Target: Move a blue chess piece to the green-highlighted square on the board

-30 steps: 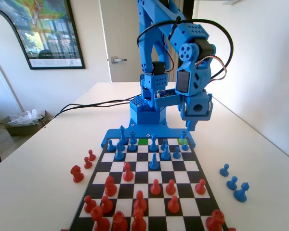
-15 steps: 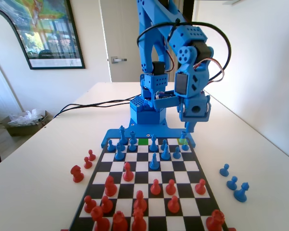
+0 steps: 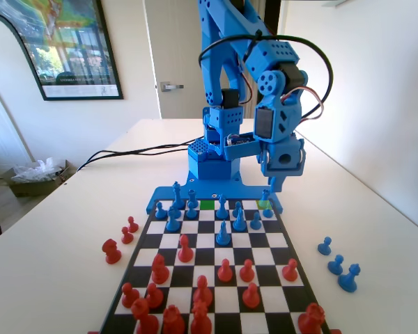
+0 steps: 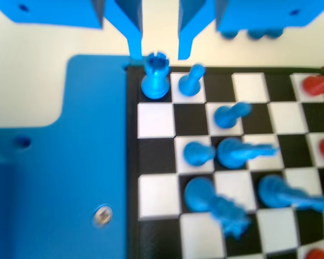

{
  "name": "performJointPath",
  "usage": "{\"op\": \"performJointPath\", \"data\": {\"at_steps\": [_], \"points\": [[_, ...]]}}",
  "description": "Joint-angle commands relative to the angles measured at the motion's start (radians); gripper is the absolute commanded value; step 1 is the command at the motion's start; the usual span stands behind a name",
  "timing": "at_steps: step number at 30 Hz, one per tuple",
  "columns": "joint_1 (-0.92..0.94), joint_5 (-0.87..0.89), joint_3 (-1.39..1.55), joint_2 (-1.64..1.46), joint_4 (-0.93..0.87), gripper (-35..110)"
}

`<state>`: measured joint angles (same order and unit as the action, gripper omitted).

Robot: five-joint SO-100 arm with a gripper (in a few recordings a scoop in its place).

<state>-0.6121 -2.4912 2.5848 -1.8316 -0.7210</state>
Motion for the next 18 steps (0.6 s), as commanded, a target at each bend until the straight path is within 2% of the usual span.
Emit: {"op": "performJointPath", "data": {"at_steps": [1, 18], "points": [[-0.006, -0.02, 0.005, -0.026, 0.006, 9], [0.02, -0.044, 0.02, 0.034, 0.087, 9]]}}
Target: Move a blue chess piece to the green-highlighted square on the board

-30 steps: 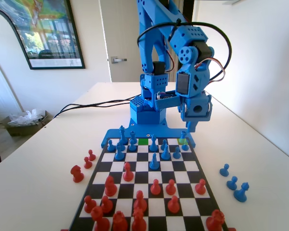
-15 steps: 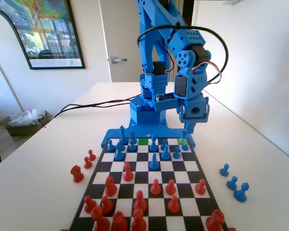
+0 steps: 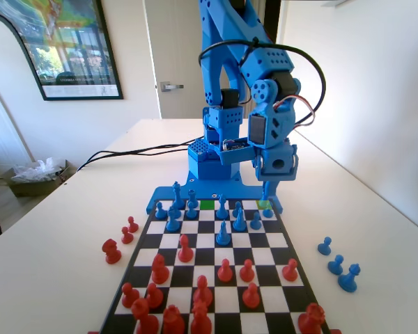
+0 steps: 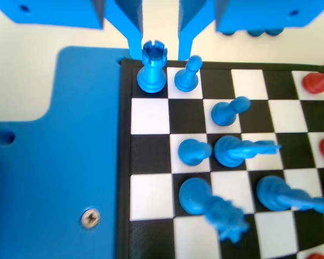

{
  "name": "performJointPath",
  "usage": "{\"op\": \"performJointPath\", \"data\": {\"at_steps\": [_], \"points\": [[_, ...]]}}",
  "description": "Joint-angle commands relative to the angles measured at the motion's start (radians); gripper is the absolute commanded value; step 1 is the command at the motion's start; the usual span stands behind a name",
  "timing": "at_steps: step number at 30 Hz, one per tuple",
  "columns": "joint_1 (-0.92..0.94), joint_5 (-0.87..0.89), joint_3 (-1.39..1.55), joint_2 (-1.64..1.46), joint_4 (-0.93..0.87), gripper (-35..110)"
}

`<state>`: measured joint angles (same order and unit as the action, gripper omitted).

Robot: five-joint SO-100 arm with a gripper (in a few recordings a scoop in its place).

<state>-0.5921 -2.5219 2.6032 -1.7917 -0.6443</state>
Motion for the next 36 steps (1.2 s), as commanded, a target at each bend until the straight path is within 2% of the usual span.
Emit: {"op": "performJointPath", "data": {"at_steps": [1, 12, 17, 26, 36], "points": [[0.0, -0.017, 0.006, -0.005, 0.018, 9], [0.003, -0.031, 0.052, 0.017, 0.092, 9], [0.002, -0.031, 0.066, 0.02, 0.12, 1], [-0.008, -0.025, 0.058, 0.017, 0.124, 1], [0.025, -0.072, 0.083, -0.126, -0.023, 1]]}}
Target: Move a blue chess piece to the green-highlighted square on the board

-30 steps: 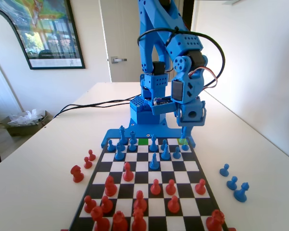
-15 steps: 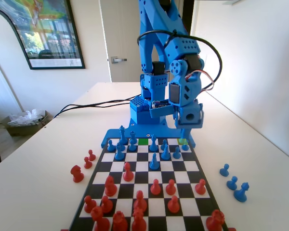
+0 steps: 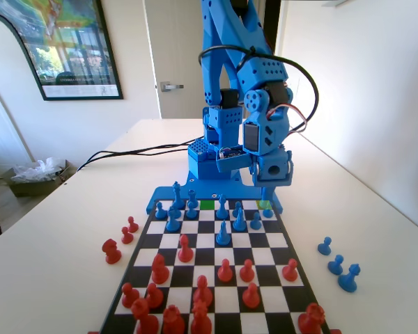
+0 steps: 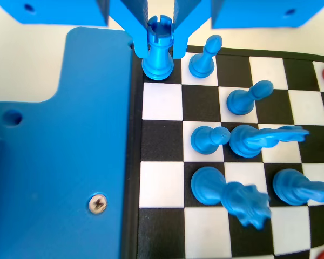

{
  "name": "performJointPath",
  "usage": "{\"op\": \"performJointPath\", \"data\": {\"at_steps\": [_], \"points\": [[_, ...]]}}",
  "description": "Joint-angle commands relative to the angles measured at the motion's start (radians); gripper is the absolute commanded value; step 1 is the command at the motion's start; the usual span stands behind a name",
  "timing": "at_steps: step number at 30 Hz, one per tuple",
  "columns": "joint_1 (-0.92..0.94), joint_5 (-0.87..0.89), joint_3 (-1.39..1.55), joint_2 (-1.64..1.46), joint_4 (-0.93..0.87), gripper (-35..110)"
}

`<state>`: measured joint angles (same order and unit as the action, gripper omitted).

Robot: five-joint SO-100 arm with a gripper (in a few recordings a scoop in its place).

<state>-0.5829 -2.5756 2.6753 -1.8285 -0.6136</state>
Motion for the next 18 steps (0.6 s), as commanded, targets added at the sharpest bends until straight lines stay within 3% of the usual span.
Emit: {"op": "performJointPath", "data": {"at_steps": [1, 18], "points": [[0.023, -0.021, 0.011, -0.112, -0.081, 1], [0.258, -0.196, 0.08, -0.431, -0.348, 1]]}}
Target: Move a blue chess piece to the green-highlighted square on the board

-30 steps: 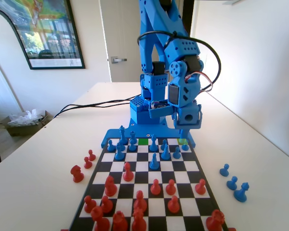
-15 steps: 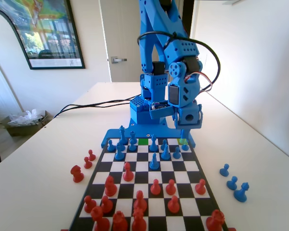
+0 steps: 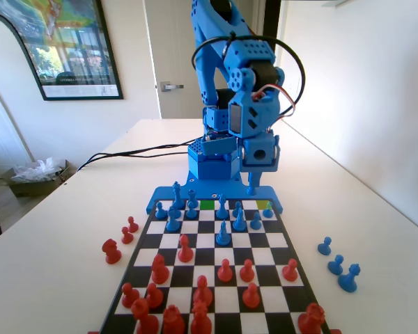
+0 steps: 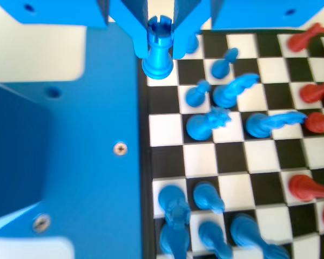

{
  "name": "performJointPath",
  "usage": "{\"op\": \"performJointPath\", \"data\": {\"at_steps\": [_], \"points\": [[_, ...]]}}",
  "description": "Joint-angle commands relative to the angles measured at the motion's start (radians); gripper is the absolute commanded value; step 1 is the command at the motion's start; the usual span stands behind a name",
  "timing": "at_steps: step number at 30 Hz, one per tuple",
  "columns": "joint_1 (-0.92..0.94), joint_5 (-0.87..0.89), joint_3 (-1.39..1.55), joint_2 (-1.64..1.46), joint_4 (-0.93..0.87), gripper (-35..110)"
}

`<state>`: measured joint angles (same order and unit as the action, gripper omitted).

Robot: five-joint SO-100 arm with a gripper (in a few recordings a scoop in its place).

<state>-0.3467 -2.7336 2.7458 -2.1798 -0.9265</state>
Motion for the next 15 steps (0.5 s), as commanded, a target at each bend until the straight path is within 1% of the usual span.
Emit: {"op": "performJointPath", "data": {"at_steps": [1, 5, 15], "points": [[0.04, -0.052, 0.012, -0.098, -0.054, 1], [0.084, -0.071, 0.02, -0.152, -0.103, 1], [0.218, -0.143, 0.069, -0.262, -0.153, 1]]}}
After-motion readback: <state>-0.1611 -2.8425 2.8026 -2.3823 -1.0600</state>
